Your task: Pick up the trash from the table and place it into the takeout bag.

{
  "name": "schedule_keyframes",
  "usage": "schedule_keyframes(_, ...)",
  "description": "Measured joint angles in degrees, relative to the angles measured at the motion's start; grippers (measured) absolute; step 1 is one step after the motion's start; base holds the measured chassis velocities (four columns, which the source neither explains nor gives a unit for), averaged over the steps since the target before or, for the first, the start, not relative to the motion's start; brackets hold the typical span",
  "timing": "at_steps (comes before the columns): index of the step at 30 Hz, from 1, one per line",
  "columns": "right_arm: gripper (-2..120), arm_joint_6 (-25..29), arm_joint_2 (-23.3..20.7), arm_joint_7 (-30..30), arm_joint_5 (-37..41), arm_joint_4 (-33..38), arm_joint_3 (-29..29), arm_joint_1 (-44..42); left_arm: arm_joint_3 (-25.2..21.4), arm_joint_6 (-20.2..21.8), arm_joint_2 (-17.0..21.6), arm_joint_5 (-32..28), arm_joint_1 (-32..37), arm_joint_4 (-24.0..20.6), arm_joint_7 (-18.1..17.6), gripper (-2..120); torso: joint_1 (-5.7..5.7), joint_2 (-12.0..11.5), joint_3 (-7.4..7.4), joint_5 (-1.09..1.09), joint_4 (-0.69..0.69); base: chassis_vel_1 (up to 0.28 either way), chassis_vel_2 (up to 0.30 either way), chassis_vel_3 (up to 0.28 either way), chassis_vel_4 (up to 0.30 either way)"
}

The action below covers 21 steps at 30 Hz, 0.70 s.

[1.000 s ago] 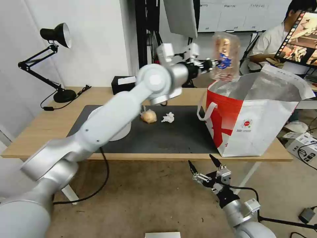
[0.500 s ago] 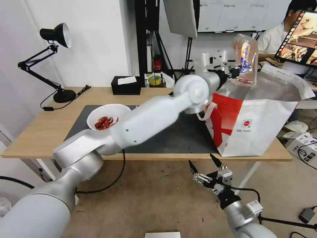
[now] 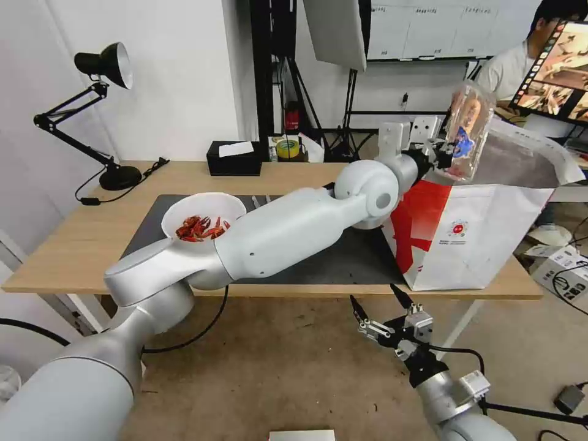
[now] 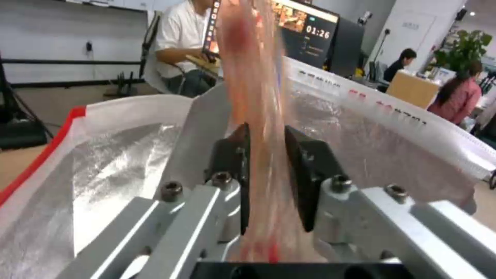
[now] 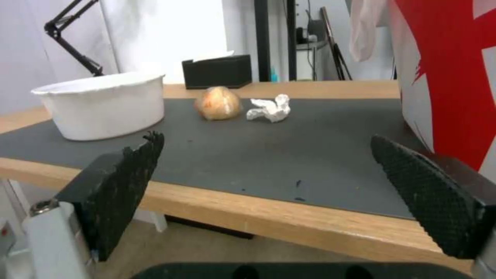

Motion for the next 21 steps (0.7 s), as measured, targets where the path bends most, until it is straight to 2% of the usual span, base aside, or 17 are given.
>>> schedule_keyframes(2,100,0.0,0.1,0.1,0.0,0.1,0.0,-0.1,0.0,0.0,0.6,-1.3,0.0,-0.9,-0.1,33,0.0,0.0,0.0,0.0,0.0,0.0,0.0,0.0,0.0)
schedule_keyframes(3,100,0.0,0.1,0.1,0.1,0.3,0.0,-0.2,0.0,0.0,1.5,-2.5,0.1,-1.9,-0.2,41,-0.01,0.0,0.0,-0.01,0.0,0.0,0.0,0.0,0.0)
schedule_keyframes(4,100,0.0,0.1,0.1,0.1,0.3,0.0,-0.2,0.0,0.0,1.5,-2.5,0.1,-1.9,-0.2,41,-0.01,0.0,0.0,-0.01,0.0,0.0,0.0,0.0,0.0)
schedule_keyframes(7,100,0.0,0.3,0.2,0.1,0.6,0.0,-0.3,-0.4,-0.1,2.7,-3.2,0.3,-3.1,-0.3,57,0.0,0.0,0.0,-0.01,0.0,0.0,0.0,0.0,0.0)
schedule_keyframes(8,100,0.0,0.3,0.2,0.1,0.6,0.0,-0.3,-0.4,-0.1,2.7,-3.2,0.3,-3.1,-0.3,57,0.0,0.0,0.0,-0.01,0.0,0.0,0.0,0.0,0.0)
schedule_keyframes(11,100,0.0,0.4,0.2,0.1,1.4,-0.3,-0.5,-1.2,-2.8,5.1,-2.6,0.6,-6.0,-0.2,72,-0.01,0.0,-0.01,-0.01,-0.02,0.0,0.0,0.0,0.0)
schedule_keyframes(12,100,0.0,0.4,0.2,0.1,1.4,-0.3,-0.5,-1.2,-2.8,5.1,-2.6,0.6,-6.0,-0.2,72,-0.01,0.0,-0.01,-0.01,-0.02,0.0,0.0,0.0,0.0)
schedule_keyframes(14,100,0.0,0.4,0.2,0.0,1.5,-0.3,-0.5,-1.2,-3.9,6.5,-1.0,0.7,-7.0,-0.1,78,-0.01,0.0,0.0,-0.01,-0.01,0.0,0.0,0.0,0.0)
schedule_keyframes(15,100,0.0,0.4,0.3,-0.1,1.5,0.0,-0.4,-1.1,-7.1,9.6,2.5,1.1,-9.4,0.1,84,-0.01,0.0,0.0,-0.02,0.01,0.0,0.0,0.0,0.0)
schedule_keyframes(16,100,0.0,0.4,0.3,-0.1,1.5,0.0,-0.4,-1.1,-7.1,9.6,2.5,1.1,-9.4,0.1,84,-0.01,0.0,0.0,-0.02,0.01,0.0,0.0,0.0,0.0)
schedule_keyframes(17,100,0.2,0.4,0.4,-0.2,1.4,0.2,-0.4,-1.1,-8.8,11.2,4.6,1.7,-10.7,0.1,89,-0.01,0.0,0.0,-0.02,0.01,0.0,0.0,0.0,0.0)
schedule_keyframes(18,100,0.4,0.4,0.6,-0.4,1.2,0.8,-0.4,-1.4,-10.8,14.1,8.9,3.3,-12.7,0.1,95,0.0,0.0,0.0,-0.02,0.0,0.0,0.0,0.0,0.0)
schedule_keyframes(19,100,0.4,0.4,0.6,-0.4,1.2,0.8,-0.4,-1.4,-10.8,14.1,8.9,3.3,-12.7,0.1,95,0.0,0.0,0.0,-0.02,0.0,0.0,0.0,0.0,0.0)
schedule_keyframes(20,100,0.5,0.5,0.7,-0.5,1.2,1.1,-0.5,-1.7,-11.6,15.7,11.5,4.4,-13.7,0.1,97,-0.01,0.0,0.0,-0.02,0.0,0.0,0.0,0.0,0.0)
schedule_keyframes(21,100,0.8,0.7,0.9,-0.8,1.2,1.9,-0.7,-2.7,-12.5,18.3,16.2,6.7,-15.2,0.7,99,-0.01,0.0,0.0,-0.02,0.01,0.0,0.0,0.0,0.0)
